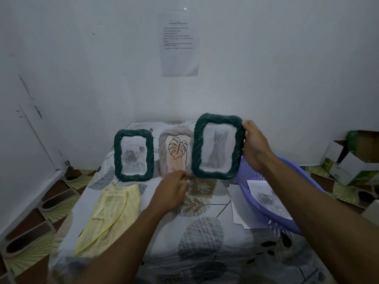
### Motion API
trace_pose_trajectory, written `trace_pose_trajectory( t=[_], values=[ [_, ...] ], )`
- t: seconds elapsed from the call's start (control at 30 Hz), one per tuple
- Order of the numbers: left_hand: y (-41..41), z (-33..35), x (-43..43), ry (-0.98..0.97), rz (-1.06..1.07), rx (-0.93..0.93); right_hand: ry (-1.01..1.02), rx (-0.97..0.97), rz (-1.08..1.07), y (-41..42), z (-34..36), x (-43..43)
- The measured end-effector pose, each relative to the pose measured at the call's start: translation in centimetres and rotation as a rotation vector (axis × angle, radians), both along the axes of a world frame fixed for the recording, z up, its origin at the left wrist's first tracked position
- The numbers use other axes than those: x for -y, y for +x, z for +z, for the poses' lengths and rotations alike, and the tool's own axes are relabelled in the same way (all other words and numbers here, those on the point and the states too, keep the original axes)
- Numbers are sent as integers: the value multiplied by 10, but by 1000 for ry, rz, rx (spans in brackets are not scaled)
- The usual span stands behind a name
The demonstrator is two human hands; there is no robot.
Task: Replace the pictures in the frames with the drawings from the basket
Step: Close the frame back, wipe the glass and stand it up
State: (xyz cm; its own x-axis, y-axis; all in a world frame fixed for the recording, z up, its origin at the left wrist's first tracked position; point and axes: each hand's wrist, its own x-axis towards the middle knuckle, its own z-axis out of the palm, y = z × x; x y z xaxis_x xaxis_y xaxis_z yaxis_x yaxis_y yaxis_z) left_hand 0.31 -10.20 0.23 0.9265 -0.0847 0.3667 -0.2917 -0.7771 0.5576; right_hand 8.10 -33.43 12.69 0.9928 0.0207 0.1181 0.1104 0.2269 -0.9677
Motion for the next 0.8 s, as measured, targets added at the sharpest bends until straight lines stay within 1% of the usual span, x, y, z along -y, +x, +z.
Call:
trace_pose_trajectory(
  t=[0.13, 0.2, 0.3, 0.37, 0.47, 0.67, 0.8],
  values=[
    [0, -39, -7, 285, 15, 116, 6, -47, -21, 28, 3, 6],
    [3, -49, -10, 338, 3, 124, 12, -90, -15, 41, 2, 10],
    [7, -59, -14, 354, 23, 104, 21, -123, -23, 61, -1, 14],
    [7, -62, -14, 369, 38, 107, -14, -141, -50, 71, -3, 15],
    [8, -62, -14, 376, 50, 118, -138, -166, -81, 86, -11, 14],
    [10, -66, -15, 374, 75, 96, -355, -207, -61, 104, -28, 9],
    [10, -66, -15, 363, 74, 68, -392, -235, -54, 113, -34, 9]
  ],
)
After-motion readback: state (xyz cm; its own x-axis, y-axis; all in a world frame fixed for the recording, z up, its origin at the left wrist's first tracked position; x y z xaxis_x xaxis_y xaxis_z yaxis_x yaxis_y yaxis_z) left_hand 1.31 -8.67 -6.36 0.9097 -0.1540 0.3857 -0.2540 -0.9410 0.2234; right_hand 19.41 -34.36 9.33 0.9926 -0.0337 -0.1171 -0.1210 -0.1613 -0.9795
